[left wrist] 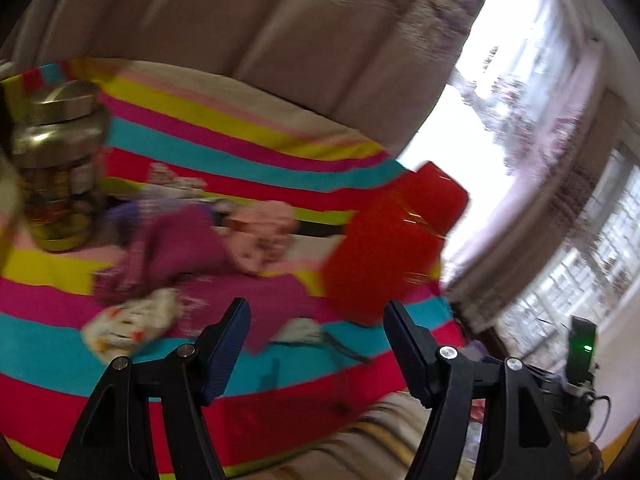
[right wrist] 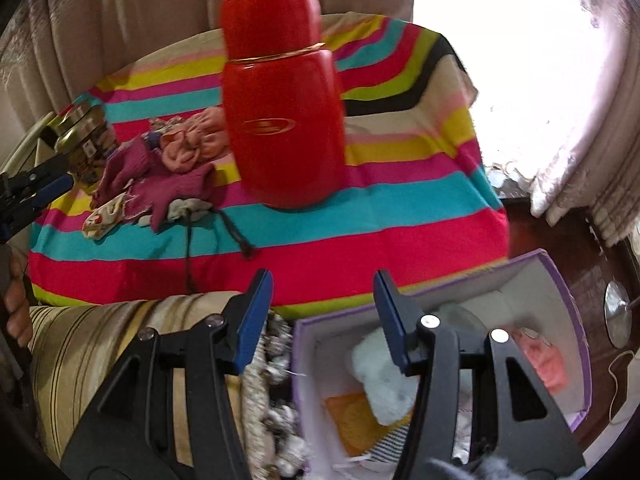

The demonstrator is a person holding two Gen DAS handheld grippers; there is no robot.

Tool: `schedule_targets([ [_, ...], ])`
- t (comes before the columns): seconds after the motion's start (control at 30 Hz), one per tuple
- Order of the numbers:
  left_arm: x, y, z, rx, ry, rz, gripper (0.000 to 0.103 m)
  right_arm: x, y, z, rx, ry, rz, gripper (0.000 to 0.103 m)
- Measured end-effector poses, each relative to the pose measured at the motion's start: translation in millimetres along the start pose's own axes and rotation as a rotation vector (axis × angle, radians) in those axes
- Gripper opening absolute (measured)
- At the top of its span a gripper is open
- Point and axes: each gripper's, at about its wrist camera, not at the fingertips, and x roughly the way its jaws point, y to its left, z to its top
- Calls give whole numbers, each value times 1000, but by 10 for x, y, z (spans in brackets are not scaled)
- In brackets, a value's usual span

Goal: Organize soft objects
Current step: 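Move both open tools back over the pile of soft items, then grasp the white floral cloth with the left tool while the right tool grasps the purple knit glove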

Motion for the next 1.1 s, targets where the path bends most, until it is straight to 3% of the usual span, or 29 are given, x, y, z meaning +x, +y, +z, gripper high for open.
schedule_targets([
  [0.47, 136, 981, -39, -113, 114, 302, 70, 341, 825, 309, -144, 22, 105, 63],
  [0.87, 462, 1068, -135, -28, 220, 395, 70, 712, 1573, 987, -222, -21, 172, 76],
  [1.1, 645, 1062, -159, 20, 260, 407, 70, 988, 1977, 1453, -227, -15, 211, 82],
])
